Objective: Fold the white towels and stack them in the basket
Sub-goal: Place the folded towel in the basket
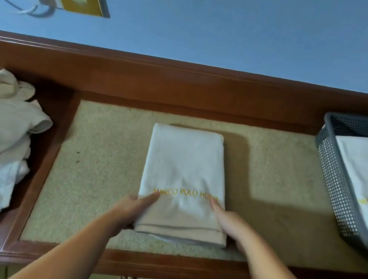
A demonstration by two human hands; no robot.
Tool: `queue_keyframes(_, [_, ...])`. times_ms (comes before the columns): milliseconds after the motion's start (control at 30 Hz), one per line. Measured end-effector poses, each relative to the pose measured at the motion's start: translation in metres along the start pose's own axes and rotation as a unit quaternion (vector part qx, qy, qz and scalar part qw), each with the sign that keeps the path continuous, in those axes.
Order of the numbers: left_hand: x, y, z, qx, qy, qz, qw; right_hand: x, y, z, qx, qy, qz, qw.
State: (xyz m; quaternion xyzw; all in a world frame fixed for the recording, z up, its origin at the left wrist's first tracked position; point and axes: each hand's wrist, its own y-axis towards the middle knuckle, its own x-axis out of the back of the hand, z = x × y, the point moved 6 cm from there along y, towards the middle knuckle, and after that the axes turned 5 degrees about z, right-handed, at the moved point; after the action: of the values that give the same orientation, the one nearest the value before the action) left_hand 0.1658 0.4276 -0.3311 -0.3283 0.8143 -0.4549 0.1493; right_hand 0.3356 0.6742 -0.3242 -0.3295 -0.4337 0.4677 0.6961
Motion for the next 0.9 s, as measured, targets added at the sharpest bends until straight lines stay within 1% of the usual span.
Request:
queue_keyframes(100, [0.003,-0.001,0.001,-0.030,0.132,-0.007,0.991,0.002,-0.003,-0.003,-0.009,-0.052,-0.030,0.998])
queue_keyframes(167, [0.009,-0.001,-0.007,-0.044,0.201,-0.046,0.977,0.012,0.001,0.008,0.037,-0.060,-0.100,0.993])
queue_keyframes(200, [0.014,-0.001,-0.015,-0.047,0.243,-0.078,0.966,0.018,0.003,0.016,0.063,-0.052,-0.137,0.987])
queue_keyframes(233, [0.018,0.000,-0.023,-0.045,0.269,-0.111,0.956,0.021,0.006,0.022,0.085,-0.020,-0.156,0.984])
queue_keyframes(267, [0.021,0.002,-0.031,-0.045,0.272,-0.134,0.952,0.023,0.011,0.026,0.104,0.023,-0.161,0.981])
queue_keyframes(300, [0.021,0.006,-0.038,-0.048,0.237,-0.140,0.960,0.023,0.016,0.030,0.113,0.077,-0.156,0.978])
queue_keyframes(367, [0.024,0.022,-0.043,-0.055,0.097,-0.134,0.985,0.022,0.025,0.037,0.109,0.142,-0.138,0.974])
queue_keyframes(400, [0.024,0.028,-0.044,-0.052,0.040,-0.131,0.989,0.022,0.031,0.040,0.105,0.154,-0.130,0.974])
queue_keyframes(433, [0.023,0.034,-0.045,-0.044,0.018,-0.134,0.990,0.021,0.038,0.041,0.099,0.163,-0.119,0.974])
queue_keyframes(533, [0.013,0.038,-0.053,-0.036,0.043,-0.149,0.987,0.022,0.049,0.047,0.102,0.168,-0.081,0.977])
queue_keyframes(633, [-0.001,0.025,-0.066,-0.071,0.127,-0.196,0.970,0.023,0.049,0.047,0.131,0.147,-0.054,0.979])
queue_keyframes(733, [-0.025,-0.003,-0.087,-0.129,0.183,-0.248,0.943,0.043,0.035,0.047,0.157,0.120,-0.081,0.977])
queue_keyframes(833, [-0.062,-0.037,-0.115,-0.200,0.197,-0.265,0.922,0.082,0.010,0.044,0.179,0.097,-0.116,0.972])
queue_keyframes(900, [-0.089,-0.055,-0.135,-0.230,0.190,-0.269,0.915,0.117,-0.013,0.041,0.199,0.080,-0.146,0.966])
